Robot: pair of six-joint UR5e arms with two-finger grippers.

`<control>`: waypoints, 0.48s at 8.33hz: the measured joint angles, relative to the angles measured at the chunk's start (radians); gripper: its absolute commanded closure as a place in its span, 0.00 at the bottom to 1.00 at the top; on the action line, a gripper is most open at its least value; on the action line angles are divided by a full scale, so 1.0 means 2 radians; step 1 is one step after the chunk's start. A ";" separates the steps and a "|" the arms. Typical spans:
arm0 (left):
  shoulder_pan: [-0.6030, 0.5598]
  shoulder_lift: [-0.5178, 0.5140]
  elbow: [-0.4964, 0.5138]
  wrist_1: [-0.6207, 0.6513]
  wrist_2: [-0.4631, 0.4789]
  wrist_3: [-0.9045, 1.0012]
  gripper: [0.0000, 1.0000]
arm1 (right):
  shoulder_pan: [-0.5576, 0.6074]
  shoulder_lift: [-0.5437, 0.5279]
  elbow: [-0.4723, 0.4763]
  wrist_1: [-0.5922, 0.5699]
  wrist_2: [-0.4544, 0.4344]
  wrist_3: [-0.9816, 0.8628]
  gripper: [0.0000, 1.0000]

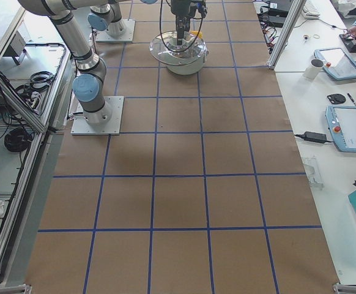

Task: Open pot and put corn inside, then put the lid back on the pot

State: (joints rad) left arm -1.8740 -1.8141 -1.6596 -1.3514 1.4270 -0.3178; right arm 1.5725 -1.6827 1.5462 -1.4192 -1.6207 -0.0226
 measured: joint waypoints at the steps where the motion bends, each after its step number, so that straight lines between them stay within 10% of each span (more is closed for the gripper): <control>1: -0.006 -0.009 -0.001 0.012 0.000 -0.001 0.69 | 0.000 0.000 0.000 0.000 0.000 0.000 0.86; 2: -0.010 -0.017 -0.002 0.028 0.000 -0.001 0.22 | 0.000 0.000 0.000 0.000 0.001 0.000 0.86; 4: -0.014 -0.025 -0.002 0.046 0.002 -0.004 0.00 | 0.001 0.000 0.000 0.000 0.001 -0.001 0.86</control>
State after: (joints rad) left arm -1.9020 -1.8635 -1.6642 -1.2600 1.4303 -0.3255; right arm 1.5737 -1.6828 1.5463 -1.4189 -1.6180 -0.0238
